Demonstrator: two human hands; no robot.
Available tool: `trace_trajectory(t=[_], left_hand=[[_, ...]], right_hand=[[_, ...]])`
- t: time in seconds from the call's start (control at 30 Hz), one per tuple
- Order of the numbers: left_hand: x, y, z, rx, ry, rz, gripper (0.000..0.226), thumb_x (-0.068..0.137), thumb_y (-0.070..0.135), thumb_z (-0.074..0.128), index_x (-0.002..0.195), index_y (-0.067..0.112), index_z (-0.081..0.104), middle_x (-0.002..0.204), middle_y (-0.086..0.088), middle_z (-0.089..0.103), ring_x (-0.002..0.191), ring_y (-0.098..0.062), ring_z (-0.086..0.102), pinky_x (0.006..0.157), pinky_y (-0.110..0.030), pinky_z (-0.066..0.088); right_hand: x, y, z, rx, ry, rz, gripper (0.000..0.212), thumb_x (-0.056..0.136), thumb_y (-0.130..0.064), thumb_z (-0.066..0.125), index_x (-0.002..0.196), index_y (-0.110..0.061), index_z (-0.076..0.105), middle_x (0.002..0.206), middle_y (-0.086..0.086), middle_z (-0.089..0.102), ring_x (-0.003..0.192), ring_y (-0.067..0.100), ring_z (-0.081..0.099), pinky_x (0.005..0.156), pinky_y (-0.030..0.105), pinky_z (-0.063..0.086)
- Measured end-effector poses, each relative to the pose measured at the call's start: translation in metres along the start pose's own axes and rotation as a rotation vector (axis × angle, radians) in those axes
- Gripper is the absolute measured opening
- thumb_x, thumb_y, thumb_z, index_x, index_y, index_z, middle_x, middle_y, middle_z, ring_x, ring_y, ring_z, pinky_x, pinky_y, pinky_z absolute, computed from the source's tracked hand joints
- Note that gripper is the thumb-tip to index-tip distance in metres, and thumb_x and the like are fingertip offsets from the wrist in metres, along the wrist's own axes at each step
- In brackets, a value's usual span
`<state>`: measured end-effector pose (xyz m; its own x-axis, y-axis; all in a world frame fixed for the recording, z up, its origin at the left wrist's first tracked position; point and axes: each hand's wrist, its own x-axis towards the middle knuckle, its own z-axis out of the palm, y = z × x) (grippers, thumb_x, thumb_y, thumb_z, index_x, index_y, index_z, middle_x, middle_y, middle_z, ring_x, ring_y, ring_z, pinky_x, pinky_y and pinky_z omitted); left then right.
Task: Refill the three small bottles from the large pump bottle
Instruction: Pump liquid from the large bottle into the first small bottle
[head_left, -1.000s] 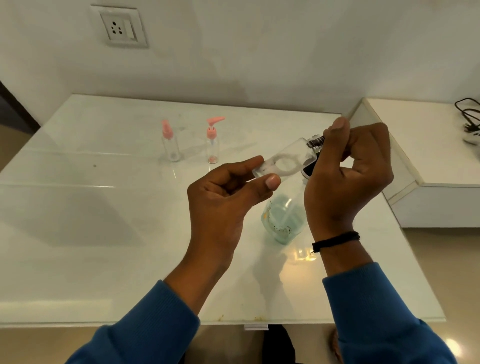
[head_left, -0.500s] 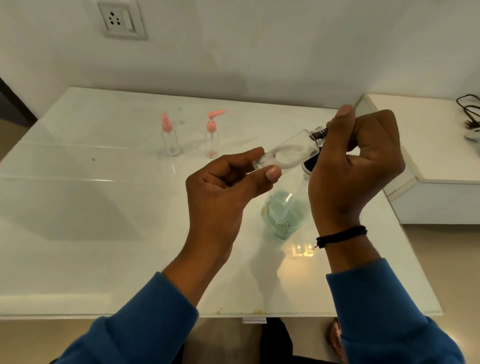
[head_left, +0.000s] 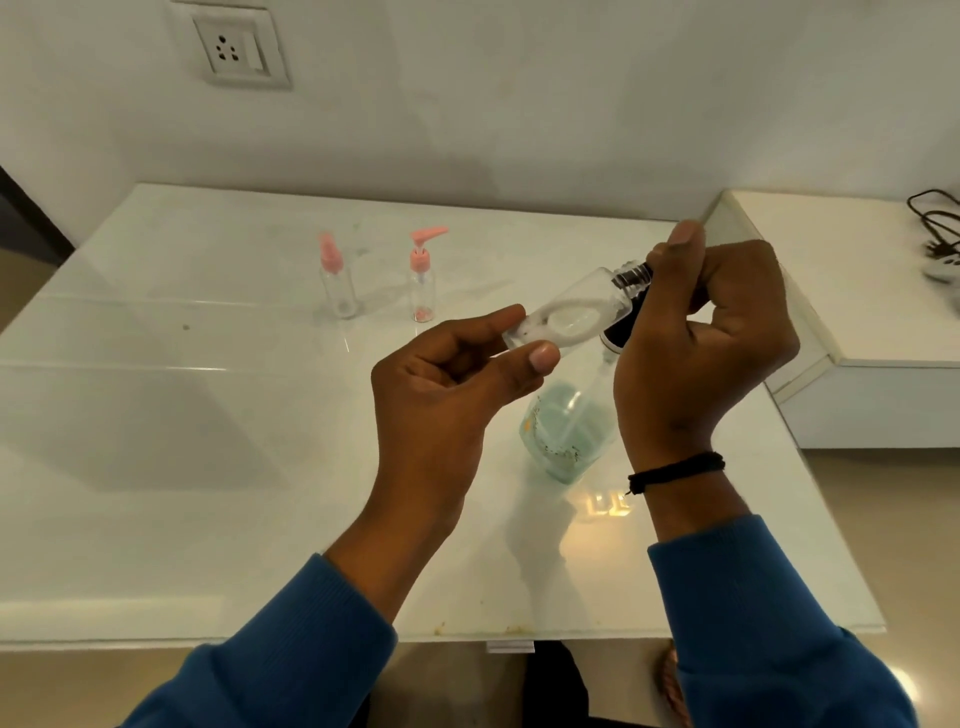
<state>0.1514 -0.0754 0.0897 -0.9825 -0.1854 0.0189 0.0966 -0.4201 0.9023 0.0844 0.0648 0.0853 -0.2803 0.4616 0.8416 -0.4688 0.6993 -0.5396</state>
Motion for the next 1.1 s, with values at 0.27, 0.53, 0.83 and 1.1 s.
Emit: trace_trajectory(t=[0.27, 0.53, 0.83, 1.1], left_hand=[[-0.0001, -0.001, -0.0013, 0.025, -0.003, 0.007, 0.043, 0.064, 0.018, 0.082, 0.105, 0.009, 0.075, 0.096, -0.009, 0.079, 0.092, -0.032, 0.076, 0.079, -0.034, 0.061], [0.0005, -0.0002, -0.0019, 0.037, -0.006, 0.015, 0.042, 0.064, 0.018, 0.082, 0.105, 0.01, 0.075, 0.096, -0.007, 0.079, 0.092, -0.03, 0.076, 0.077, -0.031, 0.061], [0.0017, -0.001, -0.0025, 0.038, 0.004, 0.014, 0.042, 0.064, 0.017, 0.082, 0.105, 0.009, 0.075, 0.096, -0.007, 0.079, 0.09, -0.031, 0.076, 0.078, -0.034, 0.062], [0.0031, -0.0014, -0.0027, 0.051, 0.005, 0.013, 0.042, 0.064, 0.018, 0.081, 0.105, 0.011, 0.075, 0.095, -0.006, 0.079, 0.089, -0.029, 0.077, 0.078, -0.033, 0.062]], right_hand=[[-0.0021, 0.0003, 0.0014, 0.018, -0.006, -0.014, 0.04, 0.099, -0.005, 0.062, 0.06, 0.003, 0.056, 0.06, 0.014, 0.052, 0.058, 0.024, 0.044, 0.055, 0.044, 0.037], [-0.0013, -0.0029, 0.0027, 0.012, -0.004, -0.009, 0.039, 0.098, -0.004, 0.061, 0.06, 0.001, 0.055, 0.06, 0.013, 0.05, 0.06, 0.021, 0.043, 0.055, 0.044, 0.038], [0.0, -0.0031, 0.0027, 0.029, -0.019, -0.015, 0.038, 0.096, -0.001, 0.061, 0.059, -0.003, 0.054, 0.061, 0.011, 0.049, 0.06, 0.014, 0.04, 0.056, 0.026, 0.036], [0.0044, -0.006, 0.0036, -0.002, -0.025, -0.02, 0.041, 0.096, -0.004, 0.062, 0.057, -0.005, 0.049, 0.061, 0.009, 0.047, 0.058, 0.021, 0.039, 0.052, 0.043, 0.034]])
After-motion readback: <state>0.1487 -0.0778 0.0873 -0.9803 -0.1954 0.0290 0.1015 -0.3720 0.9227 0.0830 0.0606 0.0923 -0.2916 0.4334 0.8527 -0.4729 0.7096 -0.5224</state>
